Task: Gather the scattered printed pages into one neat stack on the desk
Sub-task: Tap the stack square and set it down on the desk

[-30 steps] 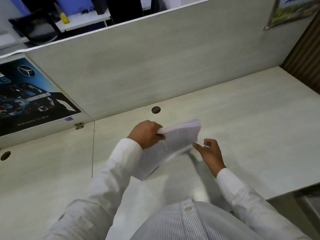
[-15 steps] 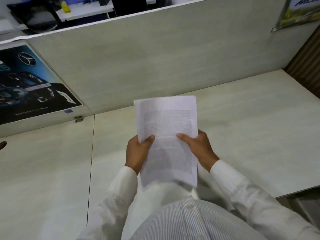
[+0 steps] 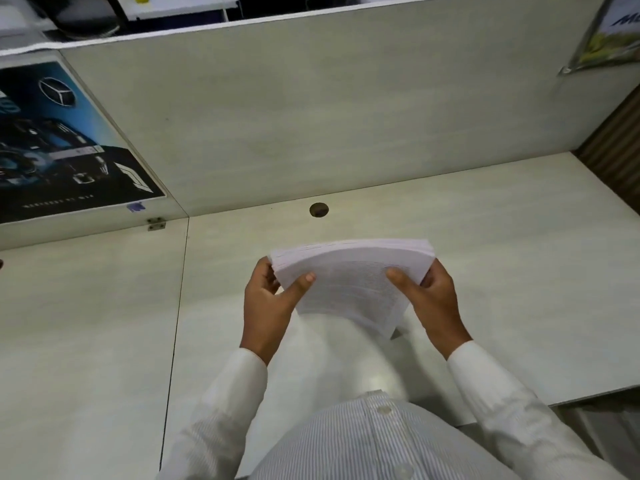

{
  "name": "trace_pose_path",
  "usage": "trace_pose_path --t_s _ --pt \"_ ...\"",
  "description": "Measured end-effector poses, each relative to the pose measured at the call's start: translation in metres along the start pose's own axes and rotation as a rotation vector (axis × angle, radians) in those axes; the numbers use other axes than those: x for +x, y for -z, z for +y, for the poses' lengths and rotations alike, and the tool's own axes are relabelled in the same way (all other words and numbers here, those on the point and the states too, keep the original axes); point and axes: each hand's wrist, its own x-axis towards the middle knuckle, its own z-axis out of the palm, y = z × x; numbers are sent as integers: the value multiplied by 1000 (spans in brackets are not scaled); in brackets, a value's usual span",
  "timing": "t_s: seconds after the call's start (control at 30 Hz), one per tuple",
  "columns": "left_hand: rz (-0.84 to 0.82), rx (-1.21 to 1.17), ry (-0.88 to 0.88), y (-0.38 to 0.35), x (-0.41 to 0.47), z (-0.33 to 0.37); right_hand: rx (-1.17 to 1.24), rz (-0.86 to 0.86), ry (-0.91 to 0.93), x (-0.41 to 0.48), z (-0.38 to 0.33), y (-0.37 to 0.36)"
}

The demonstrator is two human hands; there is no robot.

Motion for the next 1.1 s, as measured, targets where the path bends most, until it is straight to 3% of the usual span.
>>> trace_pose_path --t_s 0.2,0.53,0.7,0.87,1.1 --pt "74 -15 -72 -11 -6 2 -44 15 49 -13 7 -11" --pt "120 -121 116 -25 10 1 -89 37 -24 -3 4 -29" --pt "96 -101 12 -23 9 11 -28 25 62 6 -13 -25" --pt "89 -67 76 -15 -2 -4 -29 -5 5 6 -3 -13" --pt "59 -35 -23 -22 -11 5 -53 -45 120 0 -8 -21"
